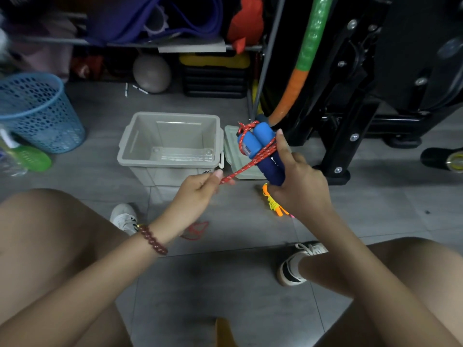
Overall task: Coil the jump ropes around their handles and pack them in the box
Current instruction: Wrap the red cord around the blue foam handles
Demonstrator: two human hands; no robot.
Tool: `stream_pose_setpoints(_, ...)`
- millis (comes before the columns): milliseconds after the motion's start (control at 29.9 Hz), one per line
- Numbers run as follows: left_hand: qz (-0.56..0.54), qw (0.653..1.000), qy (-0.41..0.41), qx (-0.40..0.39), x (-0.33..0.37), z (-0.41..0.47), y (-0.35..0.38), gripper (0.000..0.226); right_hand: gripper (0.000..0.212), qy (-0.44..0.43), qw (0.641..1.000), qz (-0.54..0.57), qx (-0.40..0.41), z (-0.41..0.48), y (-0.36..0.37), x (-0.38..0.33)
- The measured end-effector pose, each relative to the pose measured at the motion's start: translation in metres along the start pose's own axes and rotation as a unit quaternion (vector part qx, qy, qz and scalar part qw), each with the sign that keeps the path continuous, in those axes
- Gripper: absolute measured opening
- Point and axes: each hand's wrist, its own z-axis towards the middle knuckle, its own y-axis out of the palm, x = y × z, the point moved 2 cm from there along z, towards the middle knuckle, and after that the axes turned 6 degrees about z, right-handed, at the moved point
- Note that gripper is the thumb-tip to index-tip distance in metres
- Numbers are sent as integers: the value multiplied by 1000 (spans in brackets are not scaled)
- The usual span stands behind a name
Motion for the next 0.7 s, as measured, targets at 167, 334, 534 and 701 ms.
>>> stream_pose_setpoints(167, -54, 998, -3, -44, 0, -1, -1, 23, 98, -3, 1000, 26, 0, 0, -3, -2)
stream_pose_setpoints(334, -70, 993, 39, -86, -1, -12, 14, 22, 100, 33, 989, 136, -53, 2, -5, 0)
stream_pose_setpoints(534, -38, 997, 50, -41, -12, 6, -3, 23, 97, 62, 957, 278, -60, 0, -9, 2)
stream_pose_setpoints(701, -30, 997, 57, -43, -24, 12, 2, 21, 95, 82, 892, 436, -85, -3, -5, -5)
